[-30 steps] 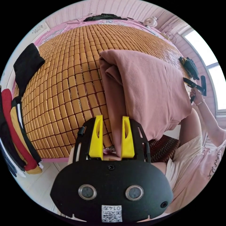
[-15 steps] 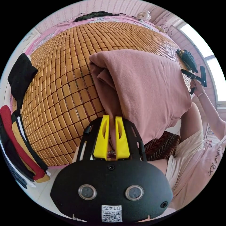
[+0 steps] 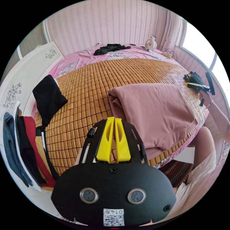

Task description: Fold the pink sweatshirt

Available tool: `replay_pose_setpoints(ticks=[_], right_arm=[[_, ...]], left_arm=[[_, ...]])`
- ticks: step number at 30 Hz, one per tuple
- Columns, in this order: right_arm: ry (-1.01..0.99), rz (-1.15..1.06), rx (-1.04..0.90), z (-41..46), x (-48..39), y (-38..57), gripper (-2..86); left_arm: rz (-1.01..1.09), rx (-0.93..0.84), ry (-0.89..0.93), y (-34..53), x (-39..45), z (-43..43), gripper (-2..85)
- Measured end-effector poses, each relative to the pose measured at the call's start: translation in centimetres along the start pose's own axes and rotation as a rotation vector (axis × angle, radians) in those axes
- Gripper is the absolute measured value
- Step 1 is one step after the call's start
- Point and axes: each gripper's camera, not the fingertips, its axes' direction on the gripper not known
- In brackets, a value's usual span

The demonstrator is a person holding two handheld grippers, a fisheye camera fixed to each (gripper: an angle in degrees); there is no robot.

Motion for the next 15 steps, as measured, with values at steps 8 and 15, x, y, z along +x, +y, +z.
replay_pose_setpoints(ticks=[8, 15], right_arm=[[-0.077, -0.545, -0.305, 14.8, -21.8, -7.0, -0.4], [0.043, -0.696, -0.59, 26.1, -29.0, -8.6, -0.4]], left_arm=[[0.255, 0.072, 0.266, 1.0, 17.1, 3.7, -1.0], [0.387, -0.028, 0.409, 2.8, 23.7, 8.9, -1.0]])
